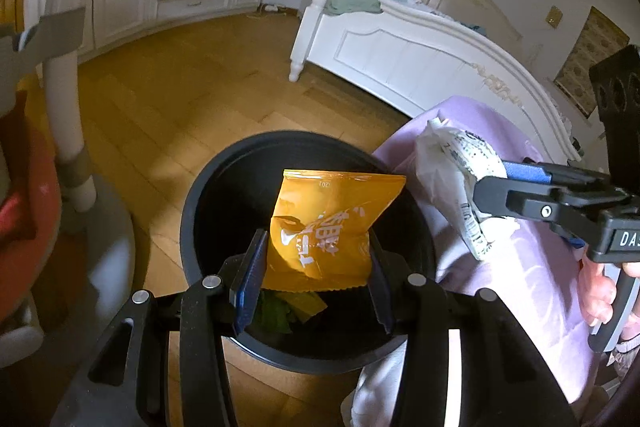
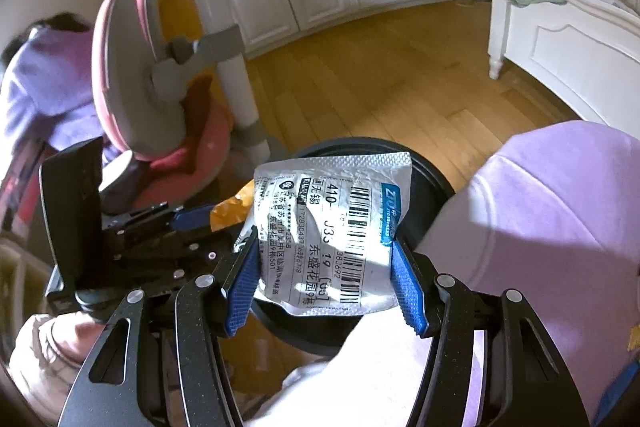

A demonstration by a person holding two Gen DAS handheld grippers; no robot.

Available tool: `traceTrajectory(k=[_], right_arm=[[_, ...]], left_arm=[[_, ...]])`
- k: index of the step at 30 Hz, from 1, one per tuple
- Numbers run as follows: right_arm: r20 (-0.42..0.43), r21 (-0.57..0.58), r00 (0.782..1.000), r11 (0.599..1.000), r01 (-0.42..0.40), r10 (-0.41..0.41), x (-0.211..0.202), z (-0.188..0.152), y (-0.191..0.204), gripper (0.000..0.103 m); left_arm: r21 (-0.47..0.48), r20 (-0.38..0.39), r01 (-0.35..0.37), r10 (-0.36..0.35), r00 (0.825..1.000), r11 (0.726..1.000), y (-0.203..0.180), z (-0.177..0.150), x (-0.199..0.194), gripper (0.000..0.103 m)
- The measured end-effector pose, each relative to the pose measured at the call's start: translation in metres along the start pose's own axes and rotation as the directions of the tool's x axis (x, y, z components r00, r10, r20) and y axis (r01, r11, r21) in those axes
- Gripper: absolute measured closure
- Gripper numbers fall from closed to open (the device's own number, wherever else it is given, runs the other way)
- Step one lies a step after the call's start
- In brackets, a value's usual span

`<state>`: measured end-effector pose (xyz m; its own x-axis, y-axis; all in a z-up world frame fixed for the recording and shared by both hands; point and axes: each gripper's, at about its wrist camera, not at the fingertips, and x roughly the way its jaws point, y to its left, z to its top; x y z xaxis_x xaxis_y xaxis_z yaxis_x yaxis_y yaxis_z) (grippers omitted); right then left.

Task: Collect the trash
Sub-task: 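Carry both packets over the bin and open both grippers to drop them, then grasp the red milk box with the right gripper while the left moves to the black card package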

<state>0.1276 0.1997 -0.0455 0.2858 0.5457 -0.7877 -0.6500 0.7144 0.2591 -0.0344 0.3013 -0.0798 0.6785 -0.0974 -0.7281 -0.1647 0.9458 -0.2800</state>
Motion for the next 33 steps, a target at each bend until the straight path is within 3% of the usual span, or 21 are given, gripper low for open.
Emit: traceTrajectory(k=[12, 19, 23, 26, 33], right_arm=[[-0.043, -0.028, 0.999, 0.999, 0.02, -0.021, 0.027, 0.0, -0.001, 0.042], [-0.04, -0.018, 0.999, 1.0, -0.002, 0.001, 0.029, 0.002, -0.007, 0.034], [0.003, -0.013, 1.0, 1.0, -0.022, 0.022, 0.019, 0.004, -0.011, 0.021], [0.038, 0.013, 0.998, 0.999, -0.043, 0.043, 0.004, 0.005, -0.021, 0.021], [0.159, 0.112, 0.985, 0.99, -0.089, 0.071, -0.054, -0.005, -0.059, 0.021]], left_arm=[[0.007, -0.065, -0.013, 0.013, 0.998, 1.0, -0.002, -0.013, 0.022, 0.057], [0.023, -0.076, -0.054, 0.055, 0.996, 0.998, -0.004, -0.01, 0.026, 0.053], [0.039, -0.056, -0.085, 0.087, 0.995, 0.996, -0.012, -0.008, 0.021, 0.026], [0.065, -0.036, -0.086, 0.088, 0.995, 0.994, -0.02, -0.004, 0.014, 0.025], [0.123, 0.015, -0.019, 0.017, 1.0, 0.992, -0.061, 0.012, -0.006, 0.025]])
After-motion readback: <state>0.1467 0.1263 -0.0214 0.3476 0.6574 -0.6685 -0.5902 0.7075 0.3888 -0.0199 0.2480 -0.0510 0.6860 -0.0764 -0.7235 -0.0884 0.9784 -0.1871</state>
